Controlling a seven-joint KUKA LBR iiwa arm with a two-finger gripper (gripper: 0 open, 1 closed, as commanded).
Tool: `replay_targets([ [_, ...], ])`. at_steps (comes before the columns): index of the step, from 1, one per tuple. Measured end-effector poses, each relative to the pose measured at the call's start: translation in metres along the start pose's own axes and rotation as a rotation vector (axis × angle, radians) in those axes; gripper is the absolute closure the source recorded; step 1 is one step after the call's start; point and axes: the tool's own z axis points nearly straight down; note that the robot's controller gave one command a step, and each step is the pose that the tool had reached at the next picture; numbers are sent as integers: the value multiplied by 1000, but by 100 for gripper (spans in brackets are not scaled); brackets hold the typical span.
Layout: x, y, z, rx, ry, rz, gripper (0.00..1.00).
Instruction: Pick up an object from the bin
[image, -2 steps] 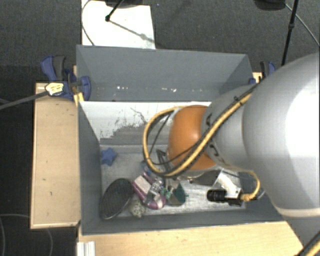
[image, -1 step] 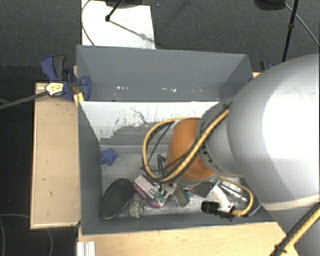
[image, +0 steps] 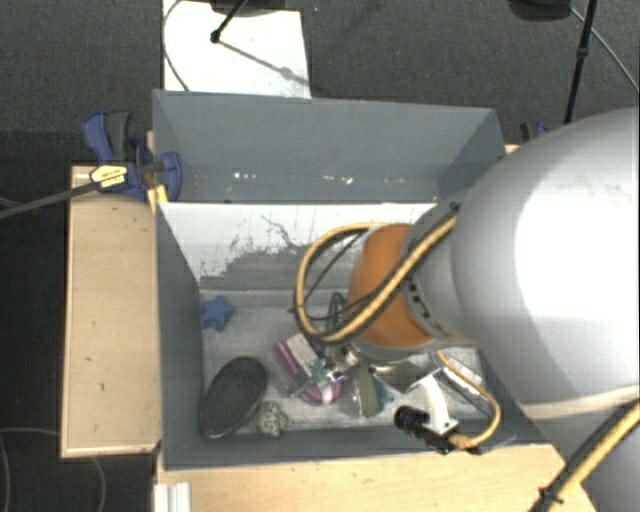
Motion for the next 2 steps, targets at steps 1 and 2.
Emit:
replay_targets([
  [1,0,1,-1,-1,0,-2,100],
  [2,0,1,-20,6,-3,-7,100],
])
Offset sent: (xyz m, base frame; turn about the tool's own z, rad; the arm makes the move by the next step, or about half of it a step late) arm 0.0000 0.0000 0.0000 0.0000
